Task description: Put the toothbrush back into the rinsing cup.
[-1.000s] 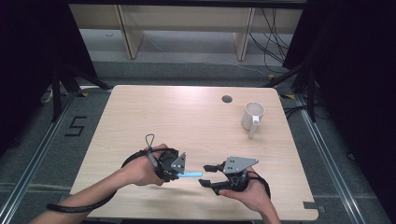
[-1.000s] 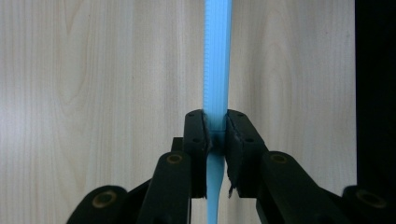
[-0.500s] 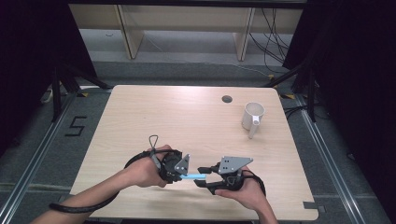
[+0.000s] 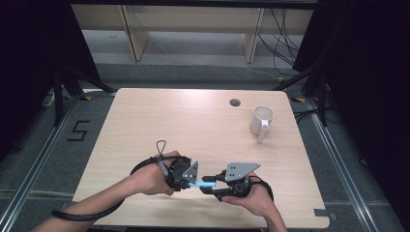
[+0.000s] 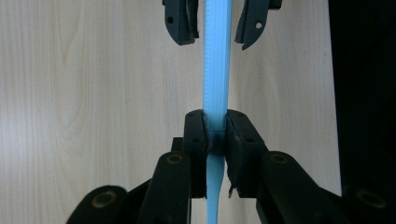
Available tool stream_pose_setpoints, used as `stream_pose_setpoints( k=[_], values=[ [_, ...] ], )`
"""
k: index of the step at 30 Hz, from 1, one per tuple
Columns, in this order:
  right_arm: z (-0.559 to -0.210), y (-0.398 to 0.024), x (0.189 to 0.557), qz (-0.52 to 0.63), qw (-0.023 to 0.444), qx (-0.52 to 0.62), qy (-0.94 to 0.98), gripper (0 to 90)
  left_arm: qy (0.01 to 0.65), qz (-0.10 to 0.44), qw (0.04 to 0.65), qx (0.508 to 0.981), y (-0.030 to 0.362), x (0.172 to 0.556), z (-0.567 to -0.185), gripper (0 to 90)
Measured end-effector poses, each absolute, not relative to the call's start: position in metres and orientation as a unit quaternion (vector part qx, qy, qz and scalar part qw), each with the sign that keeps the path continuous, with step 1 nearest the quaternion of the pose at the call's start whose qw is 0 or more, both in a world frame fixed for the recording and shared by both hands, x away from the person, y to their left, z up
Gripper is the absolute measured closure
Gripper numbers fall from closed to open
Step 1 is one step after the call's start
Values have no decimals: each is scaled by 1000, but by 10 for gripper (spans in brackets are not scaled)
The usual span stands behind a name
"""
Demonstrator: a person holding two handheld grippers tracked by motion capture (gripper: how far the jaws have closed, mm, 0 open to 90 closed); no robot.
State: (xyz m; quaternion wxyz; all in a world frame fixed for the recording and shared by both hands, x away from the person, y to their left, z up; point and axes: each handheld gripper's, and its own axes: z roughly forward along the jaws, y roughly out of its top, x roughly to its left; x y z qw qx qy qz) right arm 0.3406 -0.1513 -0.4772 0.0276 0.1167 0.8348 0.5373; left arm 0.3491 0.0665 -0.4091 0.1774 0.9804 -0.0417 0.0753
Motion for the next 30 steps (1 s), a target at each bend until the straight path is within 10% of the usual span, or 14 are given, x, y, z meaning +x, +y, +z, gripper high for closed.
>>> stream_pose_setpoints(
  k=[30],
  values=[
    [-478,-153,340,552,21,99,828,740,-38,69,183,980,64,348,-409,785]
  ],
)
